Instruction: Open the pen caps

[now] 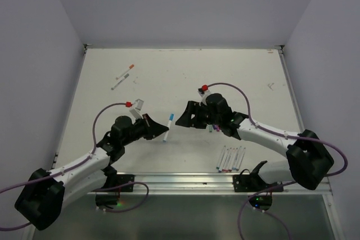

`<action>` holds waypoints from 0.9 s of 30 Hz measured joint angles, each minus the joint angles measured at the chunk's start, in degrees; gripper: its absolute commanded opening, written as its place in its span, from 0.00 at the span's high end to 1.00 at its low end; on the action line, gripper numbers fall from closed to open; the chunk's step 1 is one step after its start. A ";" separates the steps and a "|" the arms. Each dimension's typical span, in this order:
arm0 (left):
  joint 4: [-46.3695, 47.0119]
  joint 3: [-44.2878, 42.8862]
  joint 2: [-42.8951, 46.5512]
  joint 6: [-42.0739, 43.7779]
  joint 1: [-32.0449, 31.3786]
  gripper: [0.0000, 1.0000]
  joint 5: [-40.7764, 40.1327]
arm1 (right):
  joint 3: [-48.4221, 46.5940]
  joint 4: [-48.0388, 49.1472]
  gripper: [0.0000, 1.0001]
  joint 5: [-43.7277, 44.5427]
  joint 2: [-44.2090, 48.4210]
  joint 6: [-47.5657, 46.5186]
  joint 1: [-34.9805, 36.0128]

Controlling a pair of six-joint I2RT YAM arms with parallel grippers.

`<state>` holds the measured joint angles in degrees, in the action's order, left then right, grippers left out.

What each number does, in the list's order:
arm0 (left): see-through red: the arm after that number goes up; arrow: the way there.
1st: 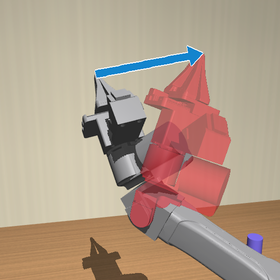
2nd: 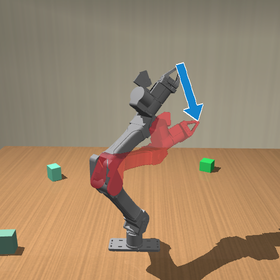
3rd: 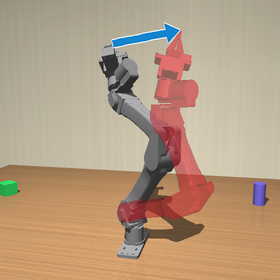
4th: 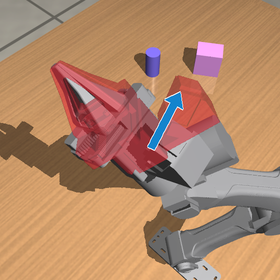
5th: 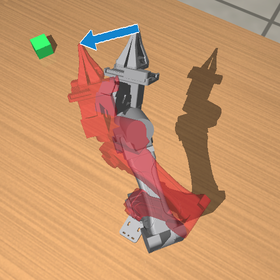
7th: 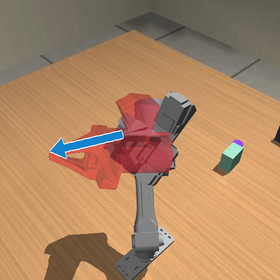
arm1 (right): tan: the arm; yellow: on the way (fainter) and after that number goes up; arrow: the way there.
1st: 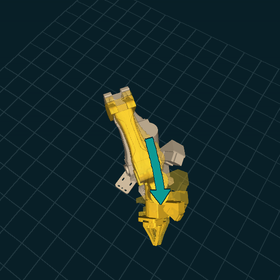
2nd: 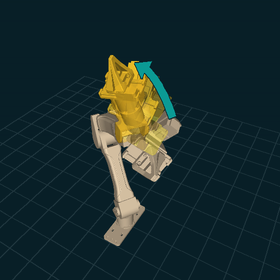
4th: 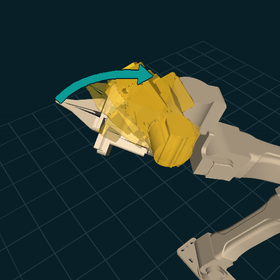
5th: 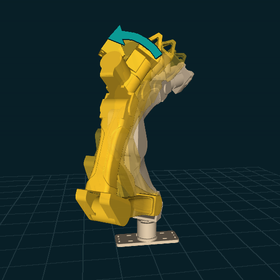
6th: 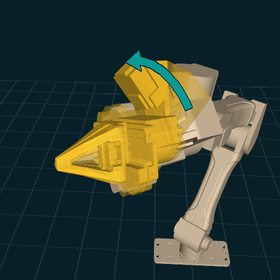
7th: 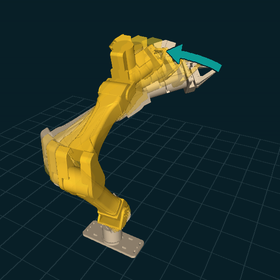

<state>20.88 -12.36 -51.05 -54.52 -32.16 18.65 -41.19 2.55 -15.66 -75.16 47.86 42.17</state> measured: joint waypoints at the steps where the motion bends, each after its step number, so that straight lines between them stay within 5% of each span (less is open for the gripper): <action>1: 0.48 0.00 -0.24 -0.44 -0.68 1.00 -0.28 | 0.00 1.27 0.31 -0.22 -1.33 0.42 0.31; 9: 2.27 -0.07 -2.75 -2.03 -5.29 1.00 -1.90 | -1.20 7.30 0.34 -0.35 -6.78 2.29 0.92; 20: 2.29 -1.73 -4.39 -2.10 -7.08 1.00 -3.37 | -2.56 14.14 0.56 -1.86 -12.24 5.14 0.92; 23: 2.49 -2.29 -4.94 -2.10 -7.26 1.00 -3.58 | -2.56 15.37 0.75 -1.99 -12.24 5.49 0.90; 24: 2.73 -2.40 -5.22 -2.10 -7.30 1.00 -3.56 | -2.56 15.50 0.95 -1.97 -12.24 5.49 0.92; 25: 3.04 -2.45 -5.49 -2.10 -7.32 1.00 -3.54 | -2.56 15.52 1.00 -1.92 -12.24 5.70 0.90; 27: 3.54 -2.45 -5.95 -2.05 -7.41 0.81 -3.50 | -2.58 15.63 1.00 -1.90 -12.24 5.79 0.87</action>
<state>24.43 -14.81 -56.99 -56.58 -39.57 15.16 -43.77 18.17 -17.56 -87.39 53.65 43.05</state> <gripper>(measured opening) 0.045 0.090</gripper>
